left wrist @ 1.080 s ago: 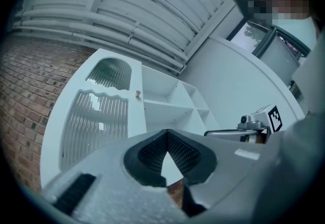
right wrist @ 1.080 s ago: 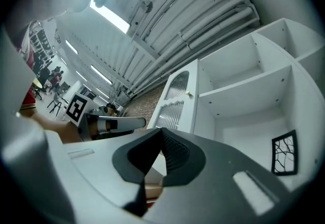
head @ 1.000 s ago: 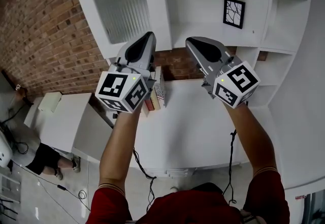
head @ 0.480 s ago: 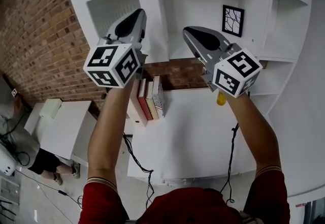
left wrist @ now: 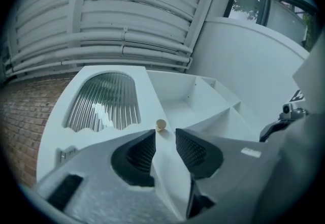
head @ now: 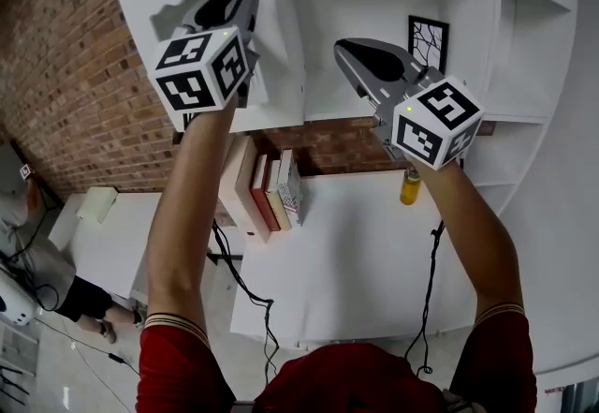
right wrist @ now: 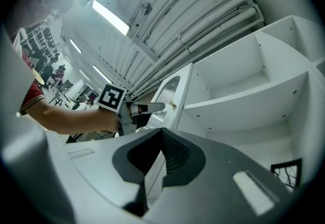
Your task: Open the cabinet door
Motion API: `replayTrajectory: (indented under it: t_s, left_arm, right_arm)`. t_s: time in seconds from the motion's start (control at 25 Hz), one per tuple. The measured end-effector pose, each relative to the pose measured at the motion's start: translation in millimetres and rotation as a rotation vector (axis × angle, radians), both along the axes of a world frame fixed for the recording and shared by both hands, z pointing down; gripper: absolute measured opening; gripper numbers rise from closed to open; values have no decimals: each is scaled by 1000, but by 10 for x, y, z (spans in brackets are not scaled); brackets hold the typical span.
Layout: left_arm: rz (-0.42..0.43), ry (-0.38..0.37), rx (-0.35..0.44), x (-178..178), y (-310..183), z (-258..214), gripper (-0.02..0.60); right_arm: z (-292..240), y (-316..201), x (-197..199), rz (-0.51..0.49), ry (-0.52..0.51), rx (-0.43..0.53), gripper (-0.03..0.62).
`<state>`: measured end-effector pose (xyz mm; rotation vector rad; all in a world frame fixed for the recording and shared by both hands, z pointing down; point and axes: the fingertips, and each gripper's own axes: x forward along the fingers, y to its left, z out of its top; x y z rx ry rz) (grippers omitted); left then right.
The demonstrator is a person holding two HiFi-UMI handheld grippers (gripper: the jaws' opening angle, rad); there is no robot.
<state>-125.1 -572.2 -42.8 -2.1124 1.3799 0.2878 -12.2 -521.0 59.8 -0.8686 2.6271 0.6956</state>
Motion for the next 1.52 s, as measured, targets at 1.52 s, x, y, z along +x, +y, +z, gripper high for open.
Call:
replayTrajectory:
  t_s: [1.52]
  left_arm:
    - [-84,-98,29,75,-5,-323,80]
  right_arm:
    - [163,57,425,41,-9,-29,12]
